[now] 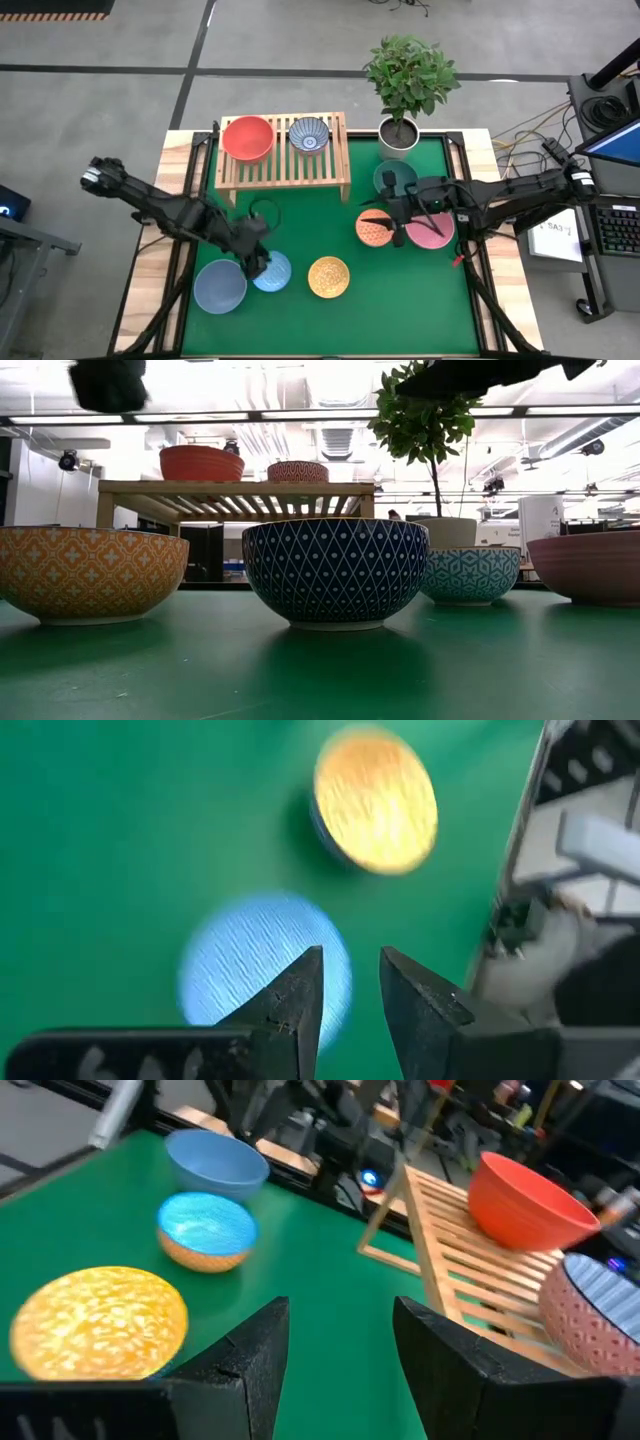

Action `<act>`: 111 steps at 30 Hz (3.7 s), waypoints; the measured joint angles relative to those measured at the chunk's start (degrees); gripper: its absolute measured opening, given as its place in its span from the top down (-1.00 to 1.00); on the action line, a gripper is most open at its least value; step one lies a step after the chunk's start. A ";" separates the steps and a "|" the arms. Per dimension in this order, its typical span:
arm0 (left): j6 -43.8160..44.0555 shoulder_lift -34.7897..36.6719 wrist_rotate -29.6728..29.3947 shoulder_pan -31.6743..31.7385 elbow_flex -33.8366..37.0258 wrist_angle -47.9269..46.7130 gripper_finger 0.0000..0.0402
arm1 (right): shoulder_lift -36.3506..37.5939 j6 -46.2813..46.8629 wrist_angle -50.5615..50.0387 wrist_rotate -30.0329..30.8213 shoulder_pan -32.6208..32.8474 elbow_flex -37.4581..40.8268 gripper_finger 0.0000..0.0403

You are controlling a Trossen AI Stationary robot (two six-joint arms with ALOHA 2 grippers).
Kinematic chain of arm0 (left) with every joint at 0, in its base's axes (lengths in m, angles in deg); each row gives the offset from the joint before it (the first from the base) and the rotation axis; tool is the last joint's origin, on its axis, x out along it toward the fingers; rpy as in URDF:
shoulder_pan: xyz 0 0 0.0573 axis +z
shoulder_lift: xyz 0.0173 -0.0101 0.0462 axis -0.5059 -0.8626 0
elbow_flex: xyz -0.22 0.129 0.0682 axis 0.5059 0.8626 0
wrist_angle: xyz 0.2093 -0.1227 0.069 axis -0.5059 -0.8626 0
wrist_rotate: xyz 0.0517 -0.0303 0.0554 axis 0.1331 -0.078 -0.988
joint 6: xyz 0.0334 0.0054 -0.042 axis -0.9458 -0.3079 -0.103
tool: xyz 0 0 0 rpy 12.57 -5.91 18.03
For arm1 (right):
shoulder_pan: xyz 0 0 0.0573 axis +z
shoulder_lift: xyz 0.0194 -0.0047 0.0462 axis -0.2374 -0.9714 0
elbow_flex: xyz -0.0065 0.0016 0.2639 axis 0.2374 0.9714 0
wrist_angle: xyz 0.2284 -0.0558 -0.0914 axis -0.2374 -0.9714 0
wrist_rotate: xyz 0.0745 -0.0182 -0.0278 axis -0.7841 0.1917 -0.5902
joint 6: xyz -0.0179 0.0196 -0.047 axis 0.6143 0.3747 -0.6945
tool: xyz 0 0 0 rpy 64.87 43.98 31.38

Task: Place and stack bowls onto a shelf
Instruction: Stack the blue bowl in the orange bowl on the shelf

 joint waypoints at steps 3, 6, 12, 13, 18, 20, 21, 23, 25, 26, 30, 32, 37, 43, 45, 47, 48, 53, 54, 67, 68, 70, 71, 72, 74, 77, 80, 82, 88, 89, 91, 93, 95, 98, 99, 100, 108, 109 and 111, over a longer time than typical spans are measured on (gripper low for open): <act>5.82 -4.39 1.03 -4.33 -4.48 -5.16 0.58 | 2.24 -0.18 0.45 -4.94 -1.90 0.64 0.15; 9.55 -8.84 1.02 -8.95 -9.20 -8.97 0.58 | 3.99 -0.12 1.03 -7.13 -3.93 1.60 0.15; 16.96 -18.12 0.20 -16.02 -17.39 -17.86 0.58 | 6.63 -0.69 2.62 -7.28 -7.03 5.20 0.15; 17.87 -19.45 0.90 -16.69 -18.23 -19.01 0.56 | 6.88 -0.67 3.08 -7.28 -7.38 5.89 0.15; 18.25 -23.98 7.82 -18.88 -19.69 -20.93 0.42 | 8.05 -0.55 4.84 -7.28 -8.52 7.94 0.15; 17.50 -24.98 8.66 -19.47 -19.30 -21.53 0.33 | 8.44 -0.07 4.80 -7.28 -8.55 8.29 0.15; 17.12 -25.24 8.66 -19.78 -18.82 -21.92 0.29 | 8.66 0.04 4.73 -7.28 -8.54 8.51 0.15; 15.85 -25.35 8.70 -20.38 -17.38 -22.02 0.23 | 8.96 0.42 4.70 -7.37 -8.46 8.71 0.15; 14.66 -25.14 7.45 -21.58 -15.45 -20.49 0.20 | 9.16 0.88 3.95 -7.43 -8.46 8.92 0.15; 14.49 -25.00 6.29 -22.29 -14.66 -20.39 0.20 | 9.16 1.16 3.91 -7.45 -8.46 9.01 0.15; 14.46 -24.23 3.51 -24.62 -11.73 -20.27 0.22 | 8.95 1.96 3.71 -7.45 -8.46 9.36 0.15; 15.44 -24.21 3.30 -25.25 -10.19 -20.02 0.24 | 8.82 2.15 3.71 -7.45 -8.46 9.38 0.15; 17.36 -24.19 3.19 -25.64 -5.76 -12.07 0.29 | 8.68 2.11 3.87 -7.45 -8.46 9.38 0.17; 19.39 -24.30 3.82 -25.66 -1.63 -8.04 0.34 | 8.68 1.84 3.91 -7.32 -8.46 9.38 0.24; 19.53 -24.30 3.81 -25.64 -1.02 -7.98 0.37 | 8.68 1.65 3.89 -7.28 -8.46 9.38 0.26; 19.53 -24.30 3.81 -25.63 -0.77 -7.98 0.42 | 8.68 1.56 3.89 -7.28 -8.46 9.38 0.28; 19.53 -24.30 3.82 -25.63 -0.74 -7.98 0.47 | 8.68 1.55 3.89 -7.28 -8.46 9.38 0.29; 19.63 -24.30 4.07 -25.82 -1.89 -8.30 0.90 | 8.66 1.36 3.89 -7.26 -8.46 9.38 0.31; 19.70 -24.30 4.32 -25.83 -2.43 -8.70 0.94 | 8.66 1.34 3.89 -7.27 -8.46 9.38 0.31; 20.07 -24.30 2.50 -25.50 -22.98 -28.68 1.00 | 8.66 1.39 3.89 -7.25 -8.46 9.38 0.31; 19.52 -24.30 0.20 -25.32 -24.86 -30.32 1.00 | 8.66 1.39 3.89 -7.25 -8.46 9.38 0.31; 17.77 -24.30 -6.59 -24.56 -28.56 -33.67 1.00 | 8.66 1.40 3.89 -7.25 -8.46 9.38 0.31; 16.42 -24.30 -9.94 -24.01 -30.20 -34.66 1.00 | 8.66 1.39 3.89 -7.25 -8.46 9.38 0.31; 14.53 -24.30 -13.37 -23.32 -31.72 -35.41 1.00 | 8.66 1.41 3.89 -7.25 -8.46 9.38 0.31; 8.93 -24.30 -18.81 -21.39 -34.11 -36.85 1.00 | 8.66 1.40 3.89 -7.25 -8.46 9.38 0.31; -1.31 -24.30 -21.43 -16.88 -36.69 -38.65 1.00 | 8.57 1.40 3.87 -7.25 -8.46 9.38 0.31; -12.00 -24.30 -21.82 -11.47 -39.61 -43.32 1.00 | 8.55 1.41 3.87 -7.25 -8.46 9.38 0.31; -19.93 -23.89 -21.90 -7.77 -41.33 -44.10 1.00 | 8.53 1.41 3.87 -7.25 -8.46 9.38 0.31; -36.94 -19.24 -24.12 2.97 -45.82 -44.13 1.00 | 8.53 1.41 3.85 -7.25 -8.46 9.38 0.31; -37.92 -18.42 -25.30 5.03 -46.44 -44.13 1.00 | 8.52 1.41 3.87 -7.25 -8.46 9.38 0.31; -38.91 -16.49 -27.86 9.31 -47.27 -44.01 1.00 | 8.32 1.34 3.89 -7.25 -8.46 9.38 0.31; -39.00 -14.23 -27.72 14.42 -47.40 -44.07 1.00 | 8.22 0.88 3.85 -7.23 -8.46 9.38 0.31; -39.16 -11.99 -25.40 20.35 -46.52 -44.06 1.00 | 8.20 0.77 3.91 -7.23 -8.46 9.38 0.31; -40.17 -9.99 -21.13 30.05 -44.73 -44.07 1.00 | 8.15 0.75 3.93 -7.23 -8.46 9.38 0.31; -41.48 -9.68 -18.94 33.19 -44.32 -44.11 1.00 | 8.15 0.75 3.93 -7.23 -8.46 9.38 0.31; -42.94 -9.38 -16.46 36.19 -44.06 -44.13 1.00 | 8.15 0.78 3.94 -7.23 -8.46 9.38 0.31; -48.27 -10.02 -10.69 48.90 -43.32 -43.18 1.00 | 8.15 0.78 3.93 -7.23 -8.46 9.38 0.31; -48.76 -10.22 -10.69 49.29 -43.32 -43.00 1.00 | 8.15 0.78 3.94 -7.23 -8.46 9.38 0.31; -49.55 -10.65 -10.73 49.36 -43.32 -42.94 1.00 | 8.15 0.78 3.93 -7.23 -8.46 9.38 0.31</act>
